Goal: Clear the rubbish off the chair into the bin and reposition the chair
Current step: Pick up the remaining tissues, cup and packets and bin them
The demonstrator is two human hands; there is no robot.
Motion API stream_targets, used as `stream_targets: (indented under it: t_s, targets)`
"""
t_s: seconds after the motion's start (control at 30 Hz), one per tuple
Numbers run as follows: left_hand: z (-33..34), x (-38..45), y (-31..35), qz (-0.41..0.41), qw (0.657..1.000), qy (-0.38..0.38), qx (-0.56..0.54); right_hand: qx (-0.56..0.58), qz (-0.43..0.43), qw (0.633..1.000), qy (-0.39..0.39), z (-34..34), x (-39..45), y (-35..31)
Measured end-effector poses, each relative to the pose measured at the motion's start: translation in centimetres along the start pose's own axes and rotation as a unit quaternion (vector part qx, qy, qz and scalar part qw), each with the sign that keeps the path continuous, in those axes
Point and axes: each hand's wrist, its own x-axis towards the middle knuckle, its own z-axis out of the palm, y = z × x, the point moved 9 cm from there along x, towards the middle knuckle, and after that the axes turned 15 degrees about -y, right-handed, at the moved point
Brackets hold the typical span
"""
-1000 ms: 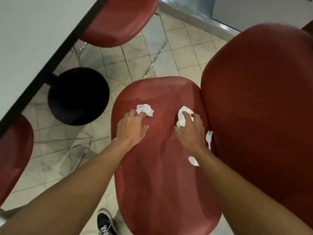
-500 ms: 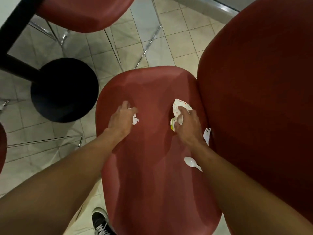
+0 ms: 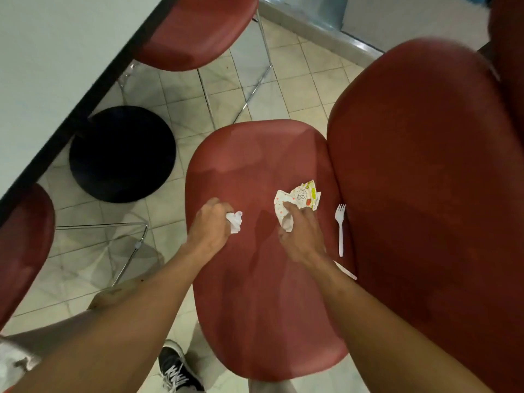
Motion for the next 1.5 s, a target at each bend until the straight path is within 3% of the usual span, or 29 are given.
stream_targets:
  t_s: [0.37, 0.63, 0.9, 1.2, 1.5]
  targets:
    - [-4.9, -16.7, -3.4, -0.05, 0.996, 0.051, -0.05, -0.022, -0.049, 0.997, -0.049, 5.0, -11.3, -10.0]
    - [-4.7, -29.5, -12.1, -0.112, 0.98, 0.092, -0.135, -0.055, -0.086, 0.99, -0.098, 13.4, -19.5, -16.2]
    - [-4.0, -40.8, -24.6, -0.205, 0.941, 0.155, -0.222, -0.108, -0.121, 0.973, -0.162, 23.9, -24.9, -23.0]
    - [-5.4, -47.7, -36.0, -0.331, 0.891, 0.218, -0.221, -0.124, -0.15, 0.96, -0.199, 34.3, -26.4, -29.2]
    - [-2.5, -46.7, -41.1, -0.323, 0.898, 0.208, -0.215, -0.101, -0.141, 0.959, -0.224, 42.0, -24.4, -31.1]
